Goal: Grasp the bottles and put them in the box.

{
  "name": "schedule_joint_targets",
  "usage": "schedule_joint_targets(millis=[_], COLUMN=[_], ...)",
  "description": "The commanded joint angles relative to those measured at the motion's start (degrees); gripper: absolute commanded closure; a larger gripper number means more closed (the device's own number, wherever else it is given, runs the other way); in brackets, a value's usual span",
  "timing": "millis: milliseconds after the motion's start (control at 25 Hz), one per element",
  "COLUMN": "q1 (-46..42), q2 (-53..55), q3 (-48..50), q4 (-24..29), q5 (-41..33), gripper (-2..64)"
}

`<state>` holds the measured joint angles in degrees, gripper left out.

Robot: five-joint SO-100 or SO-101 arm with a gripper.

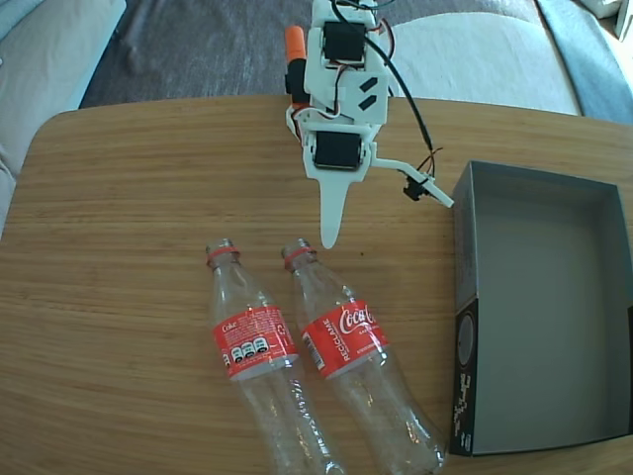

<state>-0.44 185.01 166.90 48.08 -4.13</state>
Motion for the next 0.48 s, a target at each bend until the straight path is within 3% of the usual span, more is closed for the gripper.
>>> schedule_joint_targets(millis=[0, 440], q1=[-0.18, -0.88], q2=[0.62, 0.62], q3=[-0.70, -0.70], q4=[0.09, 0.97], q5=[-0.09, 0.26], gripper=[61.4, 61.4])
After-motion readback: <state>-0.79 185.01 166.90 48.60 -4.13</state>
